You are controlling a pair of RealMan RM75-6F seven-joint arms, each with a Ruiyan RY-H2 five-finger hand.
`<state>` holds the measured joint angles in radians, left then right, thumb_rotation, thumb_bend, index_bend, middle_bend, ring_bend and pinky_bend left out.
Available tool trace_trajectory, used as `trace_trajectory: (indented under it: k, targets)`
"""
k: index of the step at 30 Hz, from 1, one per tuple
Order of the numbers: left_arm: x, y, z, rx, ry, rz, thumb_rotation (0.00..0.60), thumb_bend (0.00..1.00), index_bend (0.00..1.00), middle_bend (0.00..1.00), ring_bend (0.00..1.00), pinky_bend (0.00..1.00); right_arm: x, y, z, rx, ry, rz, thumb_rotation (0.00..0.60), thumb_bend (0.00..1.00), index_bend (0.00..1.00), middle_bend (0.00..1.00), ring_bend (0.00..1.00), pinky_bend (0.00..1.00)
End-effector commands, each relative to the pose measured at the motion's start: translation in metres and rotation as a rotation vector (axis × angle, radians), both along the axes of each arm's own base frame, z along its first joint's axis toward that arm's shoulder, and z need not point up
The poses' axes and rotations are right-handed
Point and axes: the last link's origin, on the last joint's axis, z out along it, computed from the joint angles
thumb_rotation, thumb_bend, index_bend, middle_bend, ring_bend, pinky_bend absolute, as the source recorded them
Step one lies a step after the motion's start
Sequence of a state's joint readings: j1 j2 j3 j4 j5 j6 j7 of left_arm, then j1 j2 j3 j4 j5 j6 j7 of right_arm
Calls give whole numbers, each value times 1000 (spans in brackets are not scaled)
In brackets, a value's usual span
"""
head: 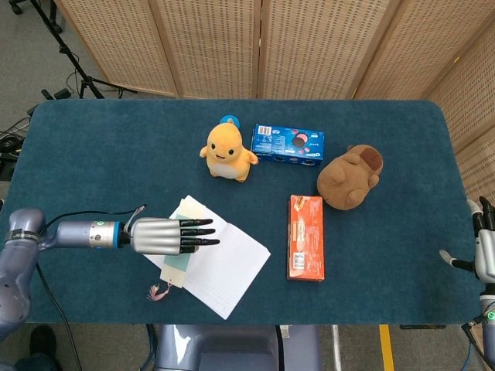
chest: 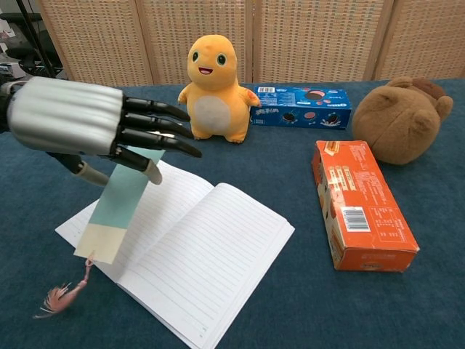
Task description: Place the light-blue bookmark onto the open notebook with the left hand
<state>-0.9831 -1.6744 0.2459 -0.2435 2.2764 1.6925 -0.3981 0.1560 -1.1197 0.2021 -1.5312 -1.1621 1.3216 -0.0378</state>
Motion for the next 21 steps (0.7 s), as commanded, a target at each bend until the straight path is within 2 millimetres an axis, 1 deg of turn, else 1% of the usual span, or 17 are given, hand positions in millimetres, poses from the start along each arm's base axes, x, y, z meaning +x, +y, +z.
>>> trace_trajectory:
  k: [1, 3, 7, 10, 15, 16, 19, 21]
  targets:
    - [13, 6, -13, 0, 45, -49, 600, 139, 692, 0, 0, 0, -2, -2, 1, -4, -2, -10, 600, 0, 0, 0, 0, 0]
    - [17, 8, -21, 7, 89, -89, 600, 139, 691, 0, 0, 0, -5, -2, 2, -7, -5, -19, 600, 0, 0, 0, 0, 0]
    - [9, 10, -28, 22, 169, -101, 600, 134, 691, 0, 0, 0, -8, -2, 4, -10, -6, -29, 600, 0, 0, 0, 0, 0]
    - [8, 10, -33, 21, 166, -82, 600, 129, 691, 0, 0, 0, -9, -2, 5, -14, -7, -34, 600, 0, 0, 0, 0, 0]
    - [12, 11, -36, 25, 147, -71, 600, 126, 679, 0, 0, 0, -8, -2, 5, -16, -7, -32, 600, 0, 0, 0, 0, 0]
    - [13, 12, -37, 29, 146, -74, 600, 124, 659, 0, 0, 0, -8, -2, 5, -16, -6, -32, 600, 0, 0, 0, 0, 0]
    - [14, 12, -37, 35, 149, -85, 600, 119, 467, 0, 0, 0, -8, -2, 4, -13, -7, -32, 600, 0, 0, 0, 0, 0]
    - [14, 11, -38, 37, 141, -88, 600, 119, 399, 0, 0, 0, -8, -2, 4, -11, -7, -34, 600, 0, 0, 0, 0, 0]
